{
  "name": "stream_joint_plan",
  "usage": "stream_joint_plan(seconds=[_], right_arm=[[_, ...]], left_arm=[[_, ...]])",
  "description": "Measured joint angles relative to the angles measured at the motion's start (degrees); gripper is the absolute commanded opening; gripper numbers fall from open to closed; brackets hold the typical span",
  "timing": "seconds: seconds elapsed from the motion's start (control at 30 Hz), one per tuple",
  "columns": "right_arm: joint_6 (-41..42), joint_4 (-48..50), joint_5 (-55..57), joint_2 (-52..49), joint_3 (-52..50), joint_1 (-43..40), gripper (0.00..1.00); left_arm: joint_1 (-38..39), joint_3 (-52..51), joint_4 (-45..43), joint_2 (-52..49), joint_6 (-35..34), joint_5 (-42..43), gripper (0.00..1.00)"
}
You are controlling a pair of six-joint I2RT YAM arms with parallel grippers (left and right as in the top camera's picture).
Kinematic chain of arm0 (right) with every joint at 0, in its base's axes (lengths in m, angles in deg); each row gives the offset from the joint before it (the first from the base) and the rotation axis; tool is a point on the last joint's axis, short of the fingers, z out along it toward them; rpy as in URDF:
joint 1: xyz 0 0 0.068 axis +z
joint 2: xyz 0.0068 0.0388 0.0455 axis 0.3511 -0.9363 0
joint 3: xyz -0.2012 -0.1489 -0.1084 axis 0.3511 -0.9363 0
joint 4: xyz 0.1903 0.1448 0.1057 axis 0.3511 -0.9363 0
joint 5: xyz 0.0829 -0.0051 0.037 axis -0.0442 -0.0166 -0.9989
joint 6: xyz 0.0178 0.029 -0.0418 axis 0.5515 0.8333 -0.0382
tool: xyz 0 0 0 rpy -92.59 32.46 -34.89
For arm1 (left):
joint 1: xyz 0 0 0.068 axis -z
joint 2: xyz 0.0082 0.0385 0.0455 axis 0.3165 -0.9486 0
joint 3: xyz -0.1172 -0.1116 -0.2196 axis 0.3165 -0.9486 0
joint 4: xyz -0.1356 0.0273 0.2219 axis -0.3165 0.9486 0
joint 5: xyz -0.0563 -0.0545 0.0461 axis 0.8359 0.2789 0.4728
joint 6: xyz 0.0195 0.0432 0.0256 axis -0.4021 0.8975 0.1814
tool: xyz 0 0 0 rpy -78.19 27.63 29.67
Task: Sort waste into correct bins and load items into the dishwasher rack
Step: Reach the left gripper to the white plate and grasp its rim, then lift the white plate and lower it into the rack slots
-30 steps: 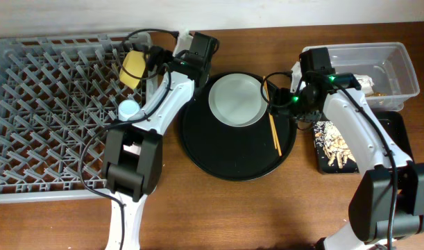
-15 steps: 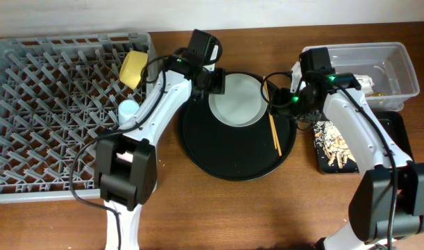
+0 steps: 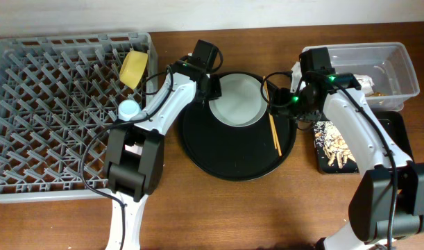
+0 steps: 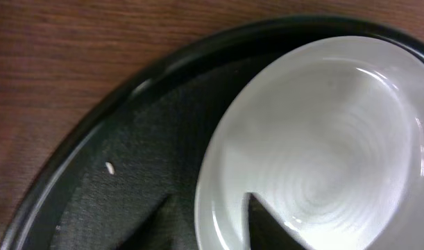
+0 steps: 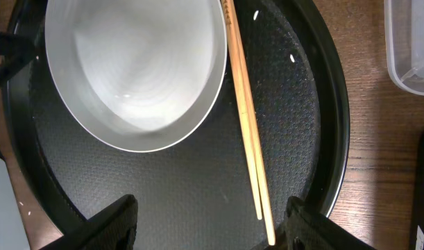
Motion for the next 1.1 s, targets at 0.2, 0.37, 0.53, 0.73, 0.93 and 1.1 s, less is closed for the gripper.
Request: stream_joint_plan(seconds=[0.2,0.37,0.53,0.73,0.93,1.1], right_arm=[[0.0,0.0,0.0,0.0,0.0,0.0,0.69],[0.0,0.0,0.0,0.0,0.0,0.0,0.69],[0.0,0.0,0.0,0.0,0.0,0.0,0.69],[0.1,0.0,0.0,0.0,0.0,0.0,0.69],[0.0,0.0,0.0,0.0,0.0,0.0,0.69],[0.0,0.1,0.0,0.0,0.0,0.0,0.69]], left_arm=[[0.3,0.0,0.9,-3.1,0.0,-1.0,0.15],[1.2,-0.2,1.0,-3.9,-0.2,-1.0,0.01],[1.1,0.0,1.4,-3.8,-0.5,-0.7,0.01],[1.0,0.3,3.3,-2.9,4.2,0.4,0.00],[0.6,0.7,4.3,6.7,14.0,-2.9,0.00],[-0.3,2.1,3.8,20.9,26.6,-18.1,0.00]])
